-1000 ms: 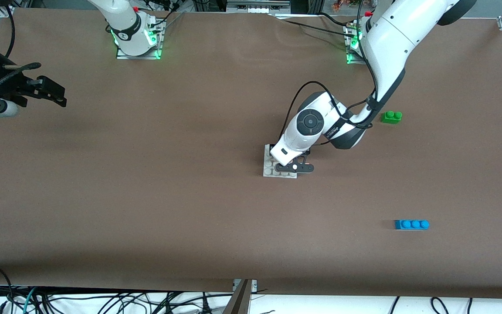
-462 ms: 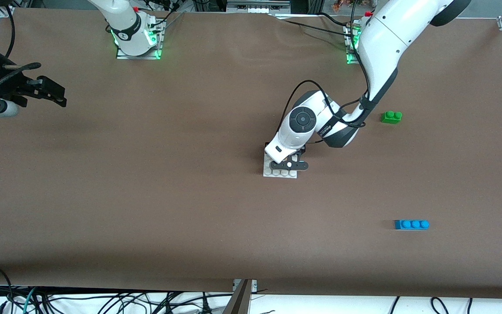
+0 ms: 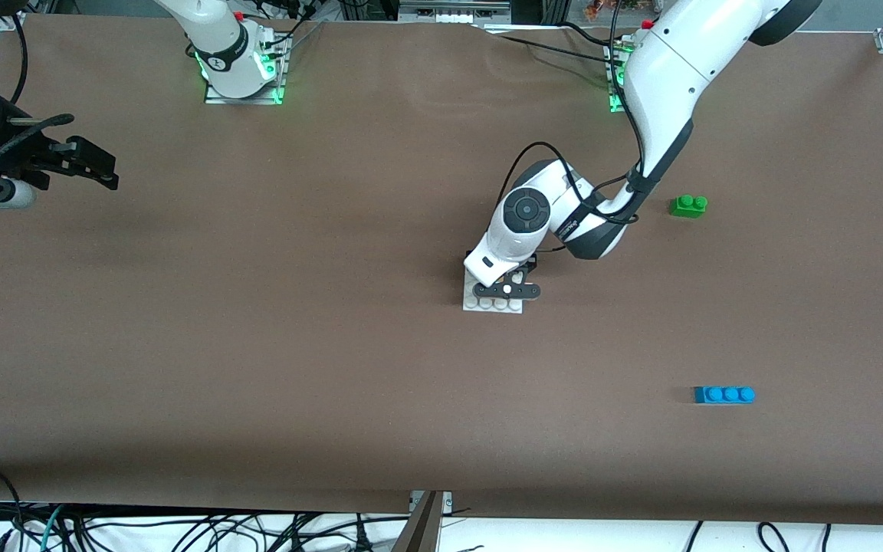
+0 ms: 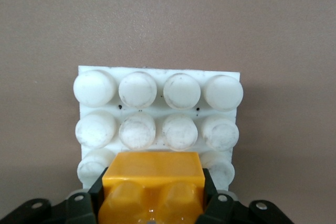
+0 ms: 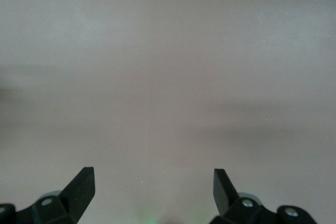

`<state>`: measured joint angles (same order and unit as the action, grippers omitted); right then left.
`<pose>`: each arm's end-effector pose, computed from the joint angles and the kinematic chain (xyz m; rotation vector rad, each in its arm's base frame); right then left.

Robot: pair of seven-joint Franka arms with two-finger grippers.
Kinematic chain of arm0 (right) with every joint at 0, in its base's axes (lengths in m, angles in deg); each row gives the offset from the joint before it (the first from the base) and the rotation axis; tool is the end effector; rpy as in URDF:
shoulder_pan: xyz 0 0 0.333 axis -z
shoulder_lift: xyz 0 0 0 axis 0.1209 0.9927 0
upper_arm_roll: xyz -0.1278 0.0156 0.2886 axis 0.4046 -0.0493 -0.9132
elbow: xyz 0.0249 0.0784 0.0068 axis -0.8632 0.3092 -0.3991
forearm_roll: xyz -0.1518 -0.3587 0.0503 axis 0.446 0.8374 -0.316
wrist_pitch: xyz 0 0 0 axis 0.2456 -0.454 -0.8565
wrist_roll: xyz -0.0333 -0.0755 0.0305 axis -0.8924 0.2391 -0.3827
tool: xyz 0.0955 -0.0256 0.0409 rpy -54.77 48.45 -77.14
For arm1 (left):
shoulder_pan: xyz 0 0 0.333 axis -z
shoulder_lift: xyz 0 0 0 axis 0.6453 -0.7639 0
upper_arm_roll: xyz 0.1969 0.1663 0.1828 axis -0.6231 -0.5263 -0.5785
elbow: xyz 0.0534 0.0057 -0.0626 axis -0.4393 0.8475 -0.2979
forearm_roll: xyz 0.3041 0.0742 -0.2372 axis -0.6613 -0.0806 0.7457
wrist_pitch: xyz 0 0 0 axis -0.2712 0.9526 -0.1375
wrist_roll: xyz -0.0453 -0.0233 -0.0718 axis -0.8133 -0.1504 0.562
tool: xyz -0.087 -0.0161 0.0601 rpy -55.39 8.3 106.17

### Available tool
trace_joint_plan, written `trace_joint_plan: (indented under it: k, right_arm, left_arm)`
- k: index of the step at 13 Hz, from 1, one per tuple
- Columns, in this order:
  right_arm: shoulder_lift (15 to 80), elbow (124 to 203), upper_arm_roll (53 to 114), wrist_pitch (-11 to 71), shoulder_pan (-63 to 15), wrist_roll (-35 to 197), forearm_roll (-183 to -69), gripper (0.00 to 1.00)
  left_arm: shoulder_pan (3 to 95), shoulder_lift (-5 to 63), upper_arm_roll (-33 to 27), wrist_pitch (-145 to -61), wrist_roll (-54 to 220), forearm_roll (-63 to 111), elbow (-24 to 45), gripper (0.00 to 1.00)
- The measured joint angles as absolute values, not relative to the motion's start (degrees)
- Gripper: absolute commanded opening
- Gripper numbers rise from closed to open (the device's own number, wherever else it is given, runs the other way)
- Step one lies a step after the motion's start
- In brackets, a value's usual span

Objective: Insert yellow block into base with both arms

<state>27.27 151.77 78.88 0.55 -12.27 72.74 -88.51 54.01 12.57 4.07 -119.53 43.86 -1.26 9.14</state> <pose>0.5628 0.0454 0.6112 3.1183 0.0367 -0.1113 0.5381 -0.3979 0.1948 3.0811 0.0182 -0.1255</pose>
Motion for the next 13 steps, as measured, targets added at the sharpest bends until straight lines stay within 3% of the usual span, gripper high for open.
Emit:
trace_joint_plan:
  k: [1,2,9,13]
  right_arm:
    - [27.3,151.8,78.9,0.5,-12.3,72.7,-88.5,1.0]
    - [27.3,151.8,78.9,0.5,-12.3,72.7,-88.5,1.0]
    - [27.3,151.8,78.9,0.5,-12.3,72.7,-88.5,1.0]
    - [27.3,151.8,78.9,0.5,-12.2,72.7,-88.5,1.0]
  left_arm:
    - [54.1,12.6,4.0,-119.5,43.8,-1.3,9.1,0.37]
    - [54.2,12.6,3.9,-119.5,43.4,-1.3,9.1,0.99]
    - [54.5,13.2,4.0,-118.3,40.4,-1.3,6.0,1.0]
    - [54.2,20.1,4.1,-107.4,40.2,-1.2,3.9,1.0]
